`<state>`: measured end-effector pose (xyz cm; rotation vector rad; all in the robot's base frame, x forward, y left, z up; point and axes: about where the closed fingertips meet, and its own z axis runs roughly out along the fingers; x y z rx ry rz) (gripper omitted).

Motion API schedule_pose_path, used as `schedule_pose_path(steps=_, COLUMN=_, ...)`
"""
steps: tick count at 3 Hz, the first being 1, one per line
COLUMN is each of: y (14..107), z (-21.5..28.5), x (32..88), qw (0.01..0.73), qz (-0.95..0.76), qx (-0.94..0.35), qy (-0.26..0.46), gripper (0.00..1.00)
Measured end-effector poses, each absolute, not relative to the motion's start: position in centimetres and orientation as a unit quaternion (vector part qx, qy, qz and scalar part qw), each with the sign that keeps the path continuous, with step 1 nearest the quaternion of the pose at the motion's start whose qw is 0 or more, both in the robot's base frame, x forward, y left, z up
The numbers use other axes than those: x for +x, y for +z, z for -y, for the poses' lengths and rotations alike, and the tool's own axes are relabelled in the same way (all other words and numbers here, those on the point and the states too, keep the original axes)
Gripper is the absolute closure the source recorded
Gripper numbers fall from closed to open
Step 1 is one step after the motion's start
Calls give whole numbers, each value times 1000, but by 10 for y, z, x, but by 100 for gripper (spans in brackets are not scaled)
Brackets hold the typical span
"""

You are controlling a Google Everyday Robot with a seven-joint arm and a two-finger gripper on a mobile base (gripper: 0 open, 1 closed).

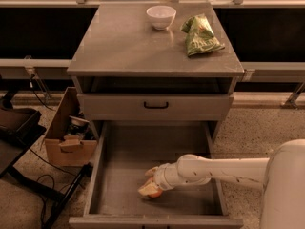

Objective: Pick orange from middle drawer and place on counter

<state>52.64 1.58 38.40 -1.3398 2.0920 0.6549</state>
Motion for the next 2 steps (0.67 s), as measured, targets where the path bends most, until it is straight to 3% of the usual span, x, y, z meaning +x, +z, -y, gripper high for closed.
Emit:
schedule_pose_path(steps=1, y=384, z=-16, x=526, qw=282, qz=-781, qx=-500, qy=245, gripper=0)
schedule_pose_path(steps=2, y=384, z=-16, x=526, qw=282, qz=-781, qx=-500, qy=245, gripper=0)
